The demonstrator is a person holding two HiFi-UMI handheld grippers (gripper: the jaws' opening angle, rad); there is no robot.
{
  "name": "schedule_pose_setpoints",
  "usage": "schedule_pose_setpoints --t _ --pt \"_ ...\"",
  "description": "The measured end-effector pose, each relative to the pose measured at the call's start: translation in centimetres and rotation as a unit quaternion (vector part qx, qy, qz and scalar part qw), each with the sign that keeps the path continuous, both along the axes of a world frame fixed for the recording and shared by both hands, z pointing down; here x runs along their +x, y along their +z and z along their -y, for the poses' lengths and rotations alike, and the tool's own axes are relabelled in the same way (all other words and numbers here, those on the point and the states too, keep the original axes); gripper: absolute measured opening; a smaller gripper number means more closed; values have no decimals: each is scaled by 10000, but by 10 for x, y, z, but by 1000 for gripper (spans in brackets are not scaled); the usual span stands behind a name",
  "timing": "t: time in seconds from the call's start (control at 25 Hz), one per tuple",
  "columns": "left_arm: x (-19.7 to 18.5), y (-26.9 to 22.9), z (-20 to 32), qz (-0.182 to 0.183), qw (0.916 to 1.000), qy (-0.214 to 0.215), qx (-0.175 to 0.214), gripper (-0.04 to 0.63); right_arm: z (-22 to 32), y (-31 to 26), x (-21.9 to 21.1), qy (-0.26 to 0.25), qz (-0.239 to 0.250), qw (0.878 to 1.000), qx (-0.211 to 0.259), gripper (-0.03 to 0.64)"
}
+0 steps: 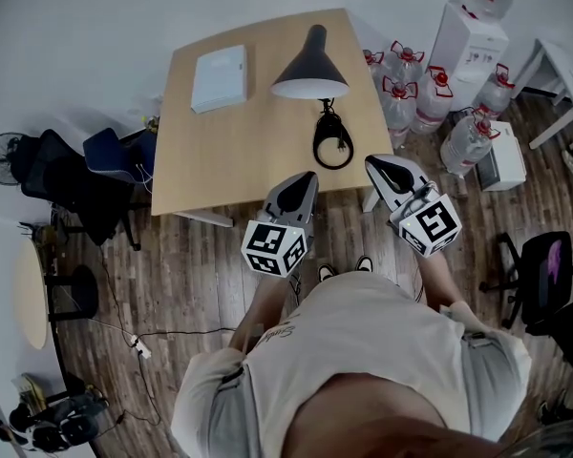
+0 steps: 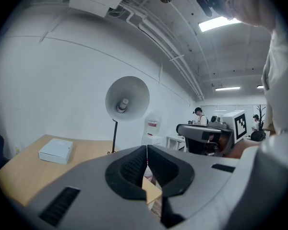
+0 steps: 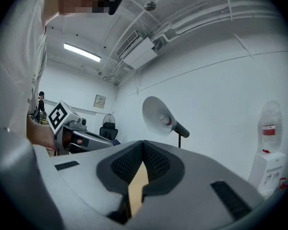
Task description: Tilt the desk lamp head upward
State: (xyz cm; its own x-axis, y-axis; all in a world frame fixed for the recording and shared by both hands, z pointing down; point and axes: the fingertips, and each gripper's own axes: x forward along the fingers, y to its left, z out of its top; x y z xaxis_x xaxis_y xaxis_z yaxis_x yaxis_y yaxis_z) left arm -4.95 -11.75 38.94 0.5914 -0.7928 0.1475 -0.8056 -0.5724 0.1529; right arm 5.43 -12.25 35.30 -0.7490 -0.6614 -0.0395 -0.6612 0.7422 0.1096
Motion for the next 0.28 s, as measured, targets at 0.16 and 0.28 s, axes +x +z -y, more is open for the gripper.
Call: schedule_pose_setpoints --t 0.16,0.28 --pt "-3 -3 -2 1 10000 -40 50 17 0 3 -1 -36 -42 10000 -25 -5" --pt "-5 -3 -1 -10 9999 -88 51 17 0 5 -3 -73 -57 9999 -66 -5"
